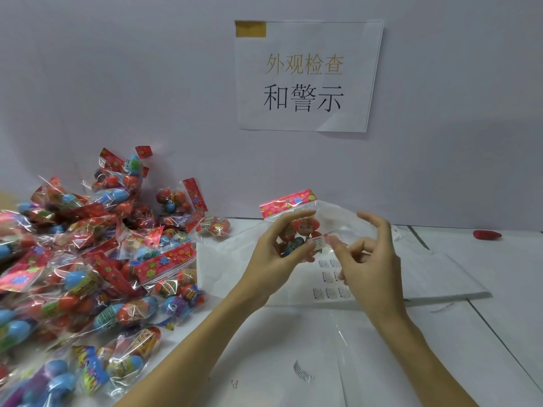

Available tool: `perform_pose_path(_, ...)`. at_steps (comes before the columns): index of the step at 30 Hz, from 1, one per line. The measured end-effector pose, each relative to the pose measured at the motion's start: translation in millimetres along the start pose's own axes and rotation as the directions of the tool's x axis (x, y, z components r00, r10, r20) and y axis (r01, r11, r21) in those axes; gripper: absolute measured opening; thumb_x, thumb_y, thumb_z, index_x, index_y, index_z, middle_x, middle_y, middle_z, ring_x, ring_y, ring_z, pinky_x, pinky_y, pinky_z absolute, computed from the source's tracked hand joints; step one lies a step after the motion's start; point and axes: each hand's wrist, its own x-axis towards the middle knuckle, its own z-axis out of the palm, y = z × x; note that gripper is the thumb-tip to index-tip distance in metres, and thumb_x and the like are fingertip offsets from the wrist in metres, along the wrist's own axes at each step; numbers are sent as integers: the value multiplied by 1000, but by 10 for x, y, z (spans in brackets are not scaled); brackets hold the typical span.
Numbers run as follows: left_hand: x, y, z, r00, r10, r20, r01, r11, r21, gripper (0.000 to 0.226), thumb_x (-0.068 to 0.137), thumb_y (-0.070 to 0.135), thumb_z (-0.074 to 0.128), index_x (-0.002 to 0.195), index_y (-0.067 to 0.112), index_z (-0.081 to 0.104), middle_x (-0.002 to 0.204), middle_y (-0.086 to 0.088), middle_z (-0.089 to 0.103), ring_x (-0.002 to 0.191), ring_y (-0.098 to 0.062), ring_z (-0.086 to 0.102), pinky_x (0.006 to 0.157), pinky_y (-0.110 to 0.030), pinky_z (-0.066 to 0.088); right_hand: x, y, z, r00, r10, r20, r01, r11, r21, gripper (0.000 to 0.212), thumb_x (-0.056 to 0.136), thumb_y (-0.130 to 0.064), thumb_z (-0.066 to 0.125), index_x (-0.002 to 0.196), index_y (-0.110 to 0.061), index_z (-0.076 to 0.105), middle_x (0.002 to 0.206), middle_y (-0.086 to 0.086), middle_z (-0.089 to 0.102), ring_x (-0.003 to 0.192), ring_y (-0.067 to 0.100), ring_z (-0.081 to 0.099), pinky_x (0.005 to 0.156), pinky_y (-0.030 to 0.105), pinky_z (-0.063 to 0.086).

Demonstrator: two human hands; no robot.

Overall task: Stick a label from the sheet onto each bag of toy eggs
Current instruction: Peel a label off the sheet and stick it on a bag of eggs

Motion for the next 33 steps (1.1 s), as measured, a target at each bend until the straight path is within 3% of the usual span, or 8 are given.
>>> perform_pose_path(5,27,-37,-37,997,-32,66,43,984,-170,99,88,13,84,154,58,26,138,-7,66,116,-35,71,91,-47,62,48,-29,-12,953,154,260,-208,958,196,38,84,-54,71,108,-25,75,88,-2,76,71,15,71,59,23,57)
perform_pose_path(9,53,-78,-35,974,-227,-28,212,944,-254,116,74,30,93,153,62,14,129,-6,71,109,-22,75,83,-31,62,71,-45,-50,942,178,284,-271,903,333,31,82,-45,75,93,-17,81,74,2,72,63,12,64,63,21,56)
perform_pose_path(14,124,-69,-198,879,-426,-213,326,865,-383,71,80,36,81,140,7,56,111,-10,79,95,-22,77,75,-30,63,81,-22,-102,939,131,318,-211,950,231,16,92,-33,74,92,-20,83,65,-3,70,56,6,59,56,15,49)
perform_pose_path(18,123,-31,-213,878,-399,-265,256,859,-444,56,86,34,74,132,3,66,113,-14,78,95,-25,76,82,-33,61,42,-28,6,932,201,302,-291,911,293,16,96,-26,72,90,-23,86,82,7,80,70,19,73,66,22,59)
perform_pose_path(21,134,4,-150,922,-369,-117,262,818,-512,62,93,42,66,142,6,54,132,-15,70,121,-30,69,107,-44,54,37,-19,27,905,292,309,-417,756,505,20,99,-19,67,96,-10,85,99,16,80,89,25,78,77,22,61)
perform_pose_path(25,92,-5,-115,950,-305,-71,257,888,-382,33,100,23,67,125,2,71,124,-21,72,116,-34,71,95,-37,60,82,3,-18,849,296,438,-507,687,520,26,103,-22,62,118,-6,76,117,17,77,109,32,75,88,35,62)
perform_pose_path(29,97,-18,-136,958,-246,-144,236,968,-81,22,102,17,64,106,1,79,104,-15,76,101,-29,71,90,-32,56,165,24,-69,883,312,351,-462,712,529,68,82,-50,74,141,-19,58,127,7,74,116,23,72,98,42,57)
perform_pose_path(33,30,-70,-43,958,-244,-152,263,957,120,25,106,20,59,98,10,80,78,-3,76,74,-9,71,69,-19,56,106,-13,-46,878,260,402,-451,729,515,44,81,-35,80,122,-19,75,108,10,80,99,22,77,78,25,61)
